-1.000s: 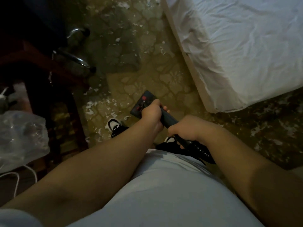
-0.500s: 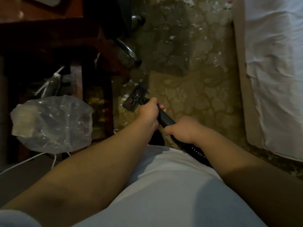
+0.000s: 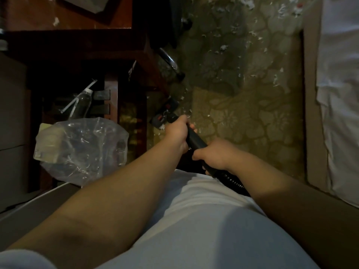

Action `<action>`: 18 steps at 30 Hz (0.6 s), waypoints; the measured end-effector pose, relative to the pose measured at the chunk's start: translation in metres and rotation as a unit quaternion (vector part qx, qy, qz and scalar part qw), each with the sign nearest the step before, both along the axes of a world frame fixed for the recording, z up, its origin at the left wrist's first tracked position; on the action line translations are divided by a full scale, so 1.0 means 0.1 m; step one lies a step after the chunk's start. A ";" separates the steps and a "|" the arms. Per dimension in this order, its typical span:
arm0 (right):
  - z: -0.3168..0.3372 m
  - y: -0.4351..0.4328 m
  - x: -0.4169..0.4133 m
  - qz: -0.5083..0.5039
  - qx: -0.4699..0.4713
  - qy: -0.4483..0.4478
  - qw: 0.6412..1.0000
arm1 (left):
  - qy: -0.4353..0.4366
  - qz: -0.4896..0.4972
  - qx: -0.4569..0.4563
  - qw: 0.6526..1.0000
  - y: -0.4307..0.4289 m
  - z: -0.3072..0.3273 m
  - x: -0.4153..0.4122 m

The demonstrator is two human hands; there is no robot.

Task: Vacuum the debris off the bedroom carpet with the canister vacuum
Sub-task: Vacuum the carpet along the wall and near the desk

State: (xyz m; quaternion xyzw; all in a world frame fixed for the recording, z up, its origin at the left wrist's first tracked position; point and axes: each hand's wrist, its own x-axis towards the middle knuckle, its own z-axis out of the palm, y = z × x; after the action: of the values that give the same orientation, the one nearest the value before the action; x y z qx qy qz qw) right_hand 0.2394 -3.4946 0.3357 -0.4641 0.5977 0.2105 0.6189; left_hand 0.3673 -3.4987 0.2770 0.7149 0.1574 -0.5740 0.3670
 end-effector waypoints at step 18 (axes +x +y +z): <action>0.16 1.12 -2.05 0.123 -0.008 0.006 0.992 | 0.002 0.108 -0.012 0.994 1.45 0.12 -2.03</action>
State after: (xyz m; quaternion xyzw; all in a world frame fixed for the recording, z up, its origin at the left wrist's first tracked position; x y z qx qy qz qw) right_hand 0.0345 -3.3825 0.3517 -0.5376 0.5419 0.2828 0.5808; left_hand 0.1639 -3.3541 0.2894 0.6883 0.2277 -0.5341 0.4349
